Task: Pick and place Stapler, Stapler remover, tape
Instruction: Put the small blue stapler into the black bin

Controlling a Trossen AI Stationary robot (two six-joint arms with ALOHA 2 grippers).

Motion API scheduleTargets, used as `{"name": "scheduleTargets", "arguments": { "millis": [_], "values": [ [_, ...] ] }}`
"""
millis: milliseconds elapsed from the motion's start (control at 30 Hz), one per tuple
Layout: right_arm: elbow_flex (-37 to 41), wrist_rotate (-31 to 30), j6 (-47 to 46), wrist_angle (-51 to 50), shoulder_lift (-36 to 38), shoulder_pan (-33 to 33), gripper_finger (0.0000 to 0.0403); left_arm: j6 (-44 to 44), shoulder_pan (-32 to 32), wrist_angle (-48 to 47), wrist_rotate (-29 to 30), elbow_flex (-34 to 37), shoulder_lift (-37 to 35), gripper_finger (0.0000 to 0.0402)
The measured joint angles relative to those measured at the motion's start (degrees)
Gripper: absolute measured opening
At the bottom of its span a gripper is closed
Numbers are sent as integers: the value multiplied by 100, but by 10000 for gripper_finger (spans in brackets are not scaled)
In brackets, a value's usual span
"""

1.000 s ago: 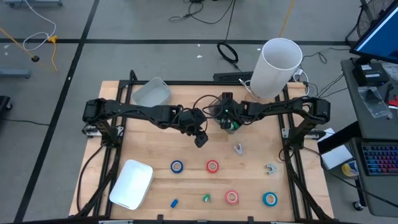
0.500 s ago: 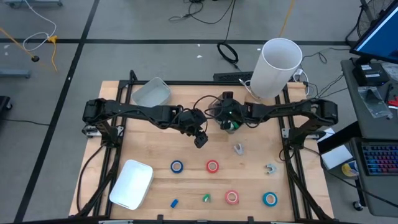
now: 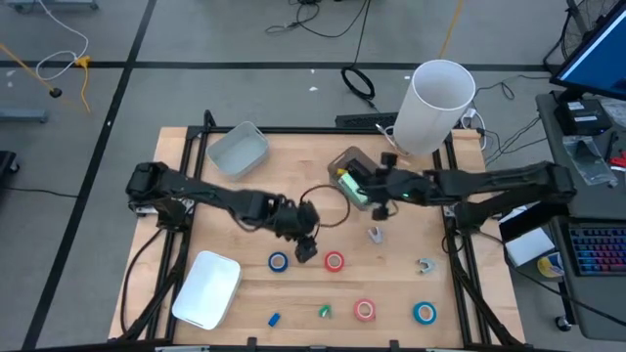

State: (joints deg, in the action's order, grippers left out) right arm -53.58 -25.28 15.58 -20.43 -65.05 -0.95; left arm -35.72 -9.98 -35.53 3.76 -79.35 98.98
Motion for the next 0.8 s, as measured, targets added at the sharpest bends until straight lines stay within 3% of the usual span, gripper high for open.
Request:
{"name": "scheduleTargets", "arguments": {
  "millis": [100,300,433,633,800],
  "values": [
    [0,34,-491,-435,419,-246,94,-412,-353,-105,76,0,5,264],
    [0,1020,-949,-835,989,-549,95,-1168,-1121,-111,32,2,218,264],
    [0,1355,-1023,-828,1168,-688,94,-2395,-1573,-100,-598,2,459,264],
    [0,1355,-1021,-867,1199,-791,96,-4599,-2076,-180,-1674,2,833,264],
    [0,1349,-945,-854,1158,-791,94,-5805,-2385,-93,-1833,2,996,264]
  ]
}}
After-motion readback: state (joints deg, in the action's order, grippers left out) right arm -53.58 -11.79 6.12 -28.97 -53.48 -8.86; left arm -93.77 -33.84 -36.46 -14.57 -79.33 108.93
